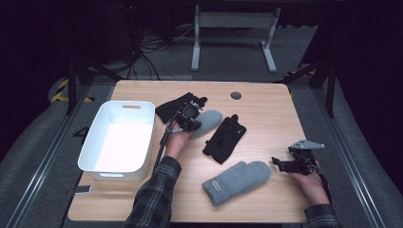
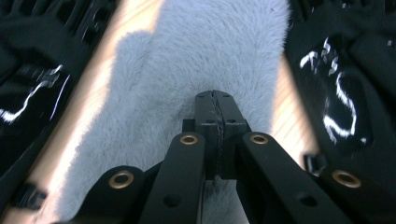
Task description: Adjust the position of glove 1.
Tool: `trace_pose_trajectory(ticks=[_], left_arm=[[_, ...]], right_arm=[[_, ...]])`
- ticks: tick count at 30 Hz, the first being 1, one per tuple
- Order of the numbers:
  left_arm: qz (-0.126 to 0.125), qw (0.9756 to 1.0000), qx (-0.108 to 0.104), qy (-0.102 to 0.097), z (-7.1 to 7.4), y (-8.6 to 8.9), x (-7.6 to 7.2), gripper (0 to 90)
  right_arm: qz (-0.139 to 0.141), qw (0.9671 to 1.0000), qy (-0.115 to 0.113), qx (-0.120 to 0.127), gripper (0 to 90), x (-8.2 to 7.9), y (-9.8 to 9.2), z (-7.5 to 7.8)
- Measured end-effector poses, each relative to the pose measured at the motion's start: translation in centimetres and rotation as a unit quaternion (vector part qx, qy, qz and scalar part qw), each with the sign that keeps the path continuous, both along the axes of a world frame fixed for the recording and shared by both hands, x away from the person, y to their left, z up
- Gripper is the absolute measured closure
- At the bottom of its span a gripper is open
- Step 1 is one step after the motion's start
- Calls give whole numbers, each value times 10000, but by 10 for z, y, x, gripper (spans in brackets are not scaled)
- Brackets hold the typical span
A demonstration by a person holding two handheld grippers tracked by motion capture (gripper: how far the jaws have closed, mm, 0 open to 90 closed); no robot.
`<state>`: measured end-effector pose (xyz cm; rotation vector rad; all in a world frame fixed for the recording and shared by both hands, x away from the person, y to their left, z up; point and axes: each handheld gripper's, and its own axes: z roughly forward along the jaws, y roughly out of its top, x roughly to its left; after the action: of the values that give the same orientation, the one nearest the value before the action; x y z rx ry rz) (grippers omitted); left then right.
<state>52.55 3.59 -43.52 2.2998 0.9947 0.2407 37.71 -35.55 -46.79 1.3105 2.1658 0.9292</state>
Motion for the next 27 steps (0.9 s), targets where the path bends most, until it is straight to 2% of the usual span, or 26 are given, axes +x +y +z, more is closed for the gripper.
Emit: trace_pose_trajectory(ticks=[4,5,9,10,14,18,20,22,25,27], left_arm=[[-23,10000,-26,5,1,-8,3,900],[-60,9999,-142,-1,4,-9,3,899],[-51,9996,-245,-106,14,-3,-1,892],[-65,9996,-241,-126,16,0,-1,861],[-36,9990,-376,-252,24,17,-3,612],[-136,9991,-261,-294,19,23,-3,341],[-185,9993,-251,-218,14,25,-2,224],[-208,9994,-196,-192,12,25,-1,153],[-326,9993,-81,-187,1,23,0,107],[-297,9995,-9,-133,-4,23,0,99]], right_arm=[[3,10000,0,0,131,0,0,0],[3,10000,-2,-2,131,0,0,0],[7,10000,-2,0,132,0,0,0],[11,10000,-3,0,133,0,0,0],[16,10000,-2,7,134,0,0,0],[14,10000,-3,2,135,0,0,0],[18,10000,-4,2,135,0,0,0],[17,10000,-3,2,135,0,0,0],[22,10000,-4,3,136,0,0,0],[22,10000,-5,2,136,0,0,0]])
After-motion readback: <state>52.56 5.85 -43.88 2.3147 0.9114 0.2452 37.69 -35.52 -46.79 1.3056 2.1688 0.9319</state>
